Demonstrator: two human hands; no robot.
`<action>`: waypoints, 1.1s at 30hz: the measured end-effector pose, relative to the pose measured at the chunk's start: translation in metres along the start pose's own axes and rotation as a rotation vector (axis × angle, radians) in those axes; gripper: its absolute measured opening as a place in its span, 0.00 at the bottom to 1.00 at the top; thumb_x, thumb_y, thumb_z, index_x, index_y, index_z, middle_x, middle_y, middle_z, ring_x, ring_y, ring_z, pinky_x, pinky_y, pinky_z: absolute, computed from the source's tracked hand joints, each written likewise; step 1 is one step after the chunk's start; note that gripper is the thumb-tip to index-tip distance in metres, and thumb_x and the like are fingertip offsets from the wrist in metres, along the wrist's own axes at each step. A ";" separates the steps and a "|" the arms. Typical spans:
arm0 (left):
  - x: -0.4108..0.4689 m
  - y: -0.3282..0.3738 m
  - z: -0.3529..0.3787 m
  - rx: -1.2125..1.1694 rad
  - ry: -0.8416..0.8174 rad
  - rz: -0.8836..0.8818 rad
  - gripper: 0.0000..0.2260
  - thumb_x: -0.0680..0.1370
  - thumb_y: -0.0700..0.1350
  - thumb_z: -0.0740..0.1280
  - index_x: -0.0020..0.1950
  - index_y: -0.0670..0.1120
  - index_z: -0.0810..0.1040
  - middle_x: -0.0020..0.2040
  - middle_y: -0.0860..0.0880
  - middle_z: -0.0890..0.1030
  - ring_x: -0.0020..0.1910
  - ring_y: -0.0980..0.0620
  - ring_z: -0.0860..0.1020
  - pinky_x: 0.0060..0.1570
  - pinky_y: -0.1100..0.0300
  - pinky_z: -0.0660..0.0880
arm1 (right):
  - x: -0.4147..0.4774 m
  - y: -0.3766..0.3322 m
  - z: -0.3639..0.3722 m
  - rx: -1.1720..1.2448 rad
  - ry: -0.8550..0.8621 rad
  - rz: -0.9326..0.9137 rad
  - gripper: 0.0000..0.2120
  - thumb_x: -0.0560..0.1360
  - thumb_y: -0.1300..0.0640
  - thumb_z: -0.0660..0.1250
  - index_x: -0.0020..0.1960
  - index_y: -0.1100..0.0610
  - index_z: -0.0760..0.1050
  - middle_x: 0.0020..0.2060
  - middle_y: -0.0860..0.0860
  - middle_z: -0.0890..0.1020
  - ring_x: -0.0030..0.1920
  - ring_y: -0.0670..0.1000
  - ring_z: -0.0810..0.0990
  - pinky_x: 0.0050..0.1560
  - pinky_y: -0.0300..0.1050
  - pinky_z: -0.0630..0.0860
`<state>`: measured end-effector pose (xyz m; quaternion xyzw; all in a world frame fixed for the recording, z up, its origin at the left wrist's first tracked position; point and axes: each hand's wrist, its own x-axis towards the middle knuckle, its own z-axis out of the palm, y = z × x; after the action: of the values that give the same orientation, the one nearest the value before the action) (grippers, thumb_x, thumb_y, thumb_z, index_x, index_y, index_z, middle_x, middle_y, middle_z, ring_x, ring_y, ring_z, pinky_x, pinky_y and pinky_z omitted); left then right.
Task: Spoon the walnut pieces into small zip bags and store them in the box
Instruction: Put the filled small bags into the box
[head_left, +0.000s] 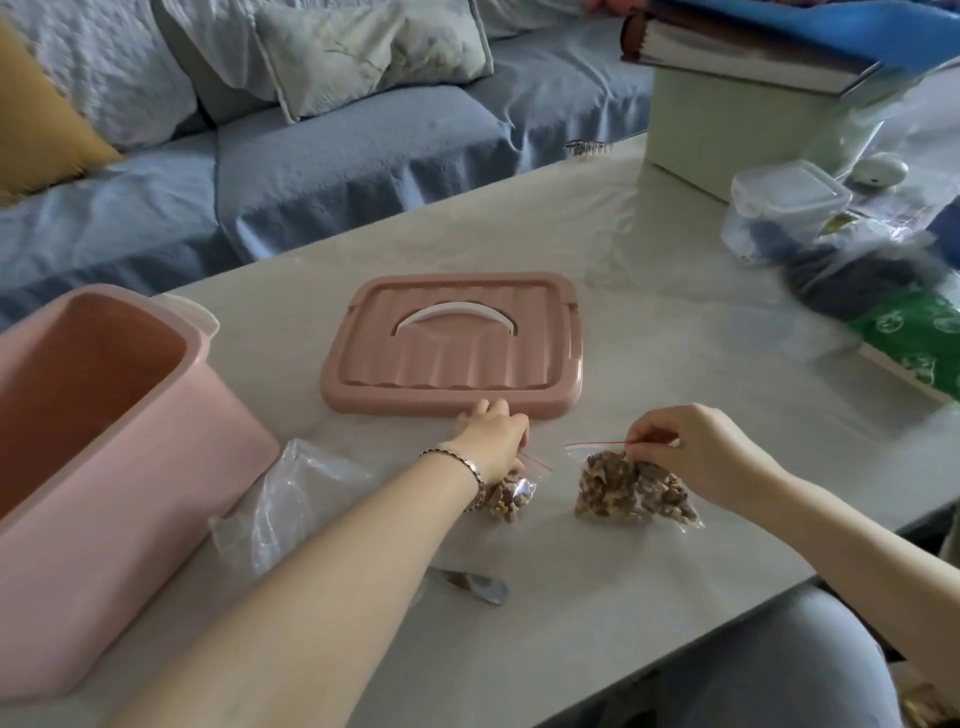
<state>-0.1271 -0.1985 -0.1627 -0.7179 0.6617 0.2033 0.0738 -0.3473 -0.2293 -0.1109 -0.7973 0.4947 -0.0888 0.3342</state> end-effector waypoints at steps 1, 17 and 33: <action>-0.002 0.002 -0.002 0.032 0.013 0.000 0.08 0.77 0.47 0.66 0.54 0.46 0.74 0.57 0.46 0.69 0.59 0.46 0.65 0.58 0.55 0.63 | 0.000 -0.001 0.001 -0.006 0.006 -0.004 0.08 0.71 0.59 0.70 0.36 0.48 0.76 0.34 0.48 0.81 0.35 0.45 0.75 0.37 0.27 0.68; -0.183 -0.054 -0.054 -0.464 0.692 0.033 0.08 0.71 0.36 0.72 0.47 0.46 0.81 0.41 0.54 0.80 0.41 0.60 0.77 0.43 0.73 0.70 | -0.020 -0.074 0.007 -0.040 0.134 -0.187 0.05 0.72 0.57 0.69 0.38 0.50 0.76 0.29 0.48 0.80 0.28 0.45 0.76 0.38 0.44 0.76; -0.379 -0.246 -0.058 -0.555 0.776 -0.288 0.05 0.77 0.47 0.63 0.45 0.57 0.75 0.48 0.64 0.80 0.48 0.64 0.78 0.54 0.65 0.72 | 0.007 -0.379 0.085 0.188 0.198 -0.633 0.02 0.71 0.59 0.71 0.40 0.54 0.78 0.30 0.43 0.76 0.29 0.39 0.73 0.30 0.25 0.67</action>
<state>0.1096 0.1563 -0.0028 -0.8173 0.4553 0.0775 -0.3445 -0.0274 -0.0886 0.0581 -0.8645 0.2424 -0.3104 0.3122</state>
